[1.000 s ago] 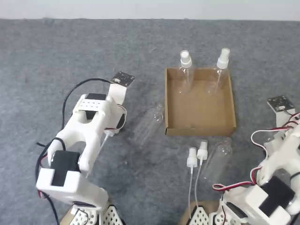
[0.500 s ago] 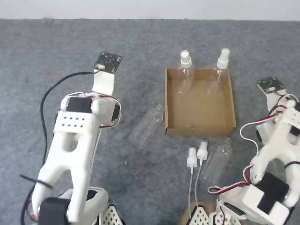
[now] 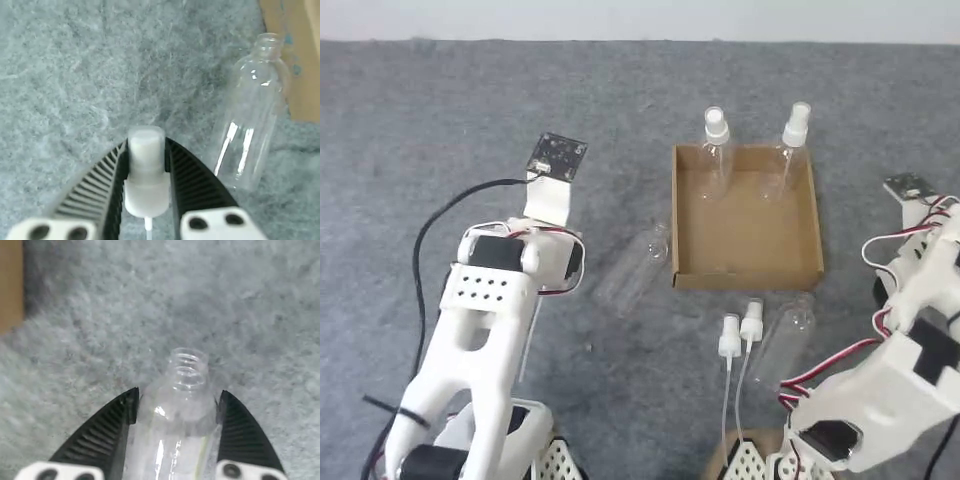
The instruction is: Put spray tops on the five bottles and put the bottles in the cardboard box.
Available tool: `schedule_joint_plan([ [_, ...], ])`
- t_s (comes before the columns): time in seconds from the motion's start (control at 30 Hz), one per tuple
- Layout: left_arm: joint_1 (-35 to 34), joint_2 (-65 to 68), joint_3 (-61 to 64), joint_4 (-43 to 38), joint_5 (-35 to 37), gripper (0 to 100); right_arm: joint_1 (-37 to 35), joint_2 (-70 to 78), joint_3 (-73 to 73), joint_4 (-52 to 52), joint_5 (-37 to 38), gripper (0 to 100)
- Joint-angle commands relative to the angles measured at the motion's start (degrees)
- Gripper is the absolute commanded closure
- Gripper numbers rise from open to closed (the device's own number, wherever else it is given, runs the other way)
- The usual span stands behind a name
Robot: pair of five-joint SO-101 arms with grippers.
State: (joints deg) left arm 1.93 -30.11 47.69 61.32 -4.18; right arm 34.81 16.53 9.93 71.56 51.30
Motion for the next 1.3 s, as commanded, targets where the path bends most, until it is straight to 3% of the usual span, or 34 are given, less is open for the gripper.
schedule_joint_plan([
  [0.0,-0.09,-2.46,-0.31,-1.23,0.88,99,1.45,0.31,-2.81,0.75,1.85,80.8],
  [0.13,-0.26,-2.46,-0.31,-1.23,0.88,99,2.33,1.27,-3.08,0.57,1.93,82.2],
  [0.37,-0.26,-2.46,-0.31,-1.14,0.88,99,3.03,-1.71,-3.16,0.66,1.93,97.9],
  [0.63,-0.35,-2.99,-2.51,-0.97,2.99,99,-1.54,-17.54,-2.81,5.05,-5.19,99.3],
  [0.87,-0.35,-2.99,-12.88,4.92,4.13,99,-15.43,-37.14,-2.73,9.71,-17.67,99.3],
  [1.03,-0.09,-5.45,-23.08,10.29,8.7,99,-32.13,-49.36,2.29,9.98,-26.2,99.3],
  [1.27,-0.35,-20.57,-30.37,11.6,9.41,99,-54.81,-63.34,15.74,1.8,-34.46,99.3],
])
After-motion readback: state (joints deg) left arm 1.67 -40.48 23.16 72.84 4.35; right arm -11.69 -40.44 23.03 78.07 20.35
